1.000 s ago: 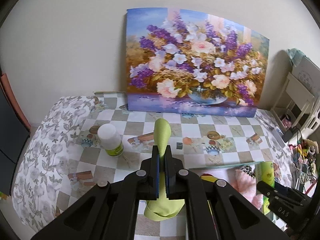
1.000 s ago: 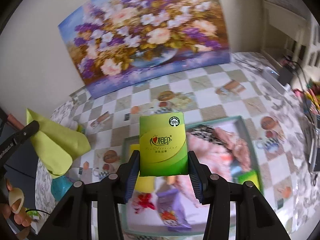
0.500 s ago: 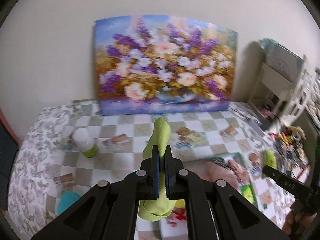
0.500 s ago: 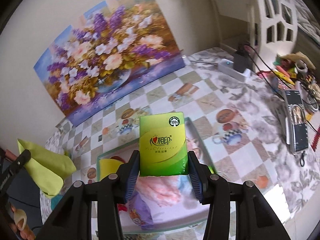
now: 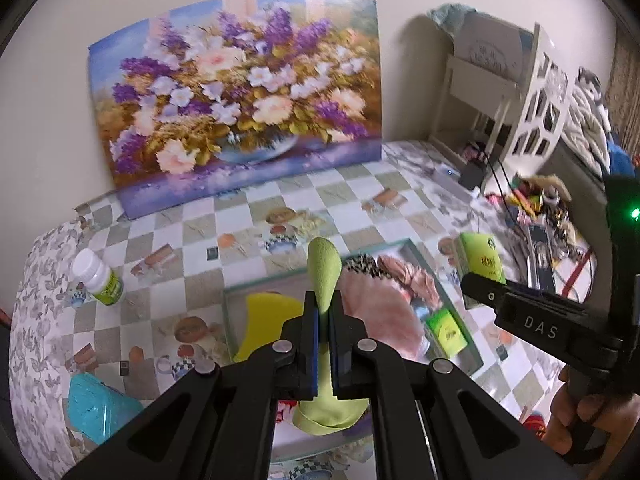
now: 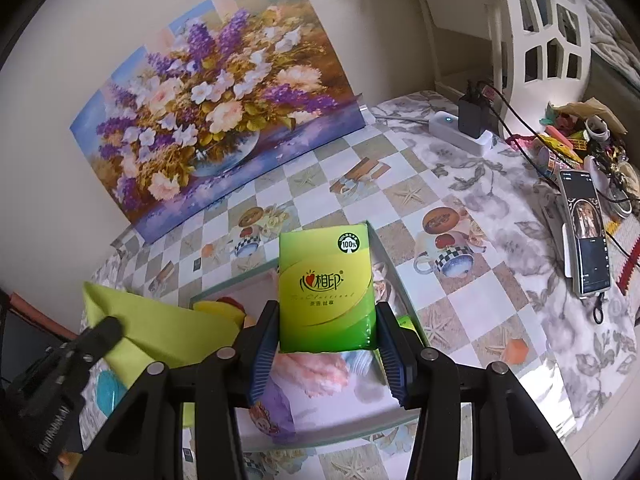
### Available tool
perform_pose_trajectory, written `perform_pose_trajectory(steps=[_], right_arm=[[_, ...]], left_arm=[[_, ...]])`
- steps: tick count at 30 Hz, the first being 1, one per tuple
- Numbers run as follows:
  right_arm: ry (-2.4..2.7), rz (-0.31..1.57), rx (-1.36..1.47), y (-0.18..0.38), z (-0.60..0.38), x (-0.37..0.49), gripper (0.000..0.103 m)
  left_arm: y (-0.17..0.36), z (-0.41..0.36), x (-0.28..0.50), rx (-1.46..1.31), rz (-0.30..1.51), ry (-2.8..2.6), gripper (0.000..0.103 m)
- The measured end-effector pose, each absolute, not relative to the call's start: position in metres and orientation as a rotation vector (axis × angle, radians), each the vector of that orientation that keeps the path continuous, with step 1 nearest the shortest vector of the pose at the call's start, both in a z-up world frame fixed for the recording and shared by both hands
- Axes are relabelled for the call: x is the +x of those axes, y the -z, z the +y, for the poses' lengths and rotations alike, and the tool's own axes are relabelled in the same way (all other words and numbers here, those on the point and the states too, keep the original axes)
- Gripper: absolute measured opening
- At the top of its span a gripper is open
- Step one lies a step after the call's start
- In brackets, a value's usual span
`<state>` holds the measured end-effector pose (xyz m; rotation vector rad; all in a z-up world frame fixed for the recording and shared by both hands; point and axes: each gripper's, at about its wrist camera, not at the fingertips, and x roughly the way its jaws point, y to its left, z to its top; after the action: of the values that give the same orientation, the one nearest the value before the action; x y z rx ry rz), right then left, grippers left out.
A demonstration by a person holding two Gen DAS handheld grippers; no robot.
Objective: Organize soft objects
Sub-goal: 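Lift the lime-green cloth with the left gripper while the right gripper lifts the tissue pack, then lower the cloth and tissue pack into the white tray and open both grippers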
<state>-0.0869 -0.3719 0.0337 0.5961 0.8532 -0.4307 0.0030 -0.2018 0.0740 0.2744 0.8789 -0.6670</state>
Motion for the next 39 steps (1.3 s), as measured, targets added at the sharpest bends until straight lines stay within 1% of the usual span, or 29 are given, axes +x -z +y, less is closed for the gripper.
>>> perform_pose_trajectory(steps=[6,10,20,28,32,39], right_arm=[[0.396,0.912,0.55,-0.023,-0.357,-0.078,0.05],[0.375,0.991,0.521,-0.005,-0.346,-0.068,0.05],[0.335,1.178,0.449,0.04,-0.327,-0.046,0.05],[0.316,1.258,0.409,0.058,-0.318,-0.039,0.05],[0.302,1.3,0.397,0.069,-0.313,-0.034,0.05],[0.295,1.349,0.396,0.082,-0.311,-0.031,0.05]], left_arm=[[-0.05,-0.204,0.0,0.297,0.942,0.665,0.004],[-0.016,-0.2,0.011,0.281,1.062,0.638,0.004],[0.031,-0.19,0.032,0.259,1.215,0.559,0.004],[0.066,-0.19,0.042,0.254,1.321,0.518,0.004],[0.077,-0.191,0.043,0.255,1.347,0.509,0.004],[0.079,-0.19,0.047,0.22,1.369,0.501,0.004]])
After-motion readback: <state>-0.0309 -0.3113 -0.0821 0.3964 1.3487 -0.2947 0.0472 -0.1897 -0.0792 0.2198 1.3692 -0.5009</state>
